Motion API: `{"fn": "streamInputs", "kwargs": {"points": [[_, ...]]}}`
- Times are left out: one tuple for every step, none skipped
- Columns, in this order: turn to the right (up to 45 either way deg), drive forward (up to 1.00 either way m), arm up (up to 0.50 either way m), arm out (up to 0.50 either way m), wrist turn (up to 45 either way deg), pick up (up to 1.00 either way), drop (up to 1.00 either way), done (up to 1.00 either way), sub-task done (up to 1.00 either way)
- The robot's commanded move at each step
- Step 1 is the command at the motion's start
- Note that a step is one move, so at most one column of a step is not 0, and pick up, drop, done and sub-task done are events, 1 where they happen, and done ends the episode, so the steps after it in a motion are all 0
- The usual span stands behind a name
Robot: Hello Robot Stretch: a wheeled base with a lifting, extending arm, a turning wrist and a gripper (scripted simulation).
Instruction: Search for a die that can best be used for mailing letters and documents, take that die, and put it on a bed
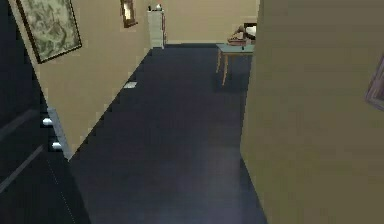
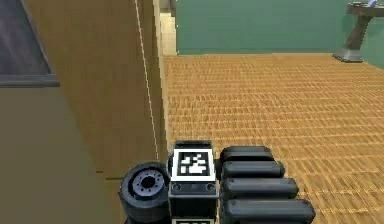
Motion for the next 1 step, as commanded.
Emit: {"fn": "streamInputs", "kwargs": {"points": [[0.0,1.00,0.00,0.00,0.0,0.00,0.00,0.00,0.00]]}}
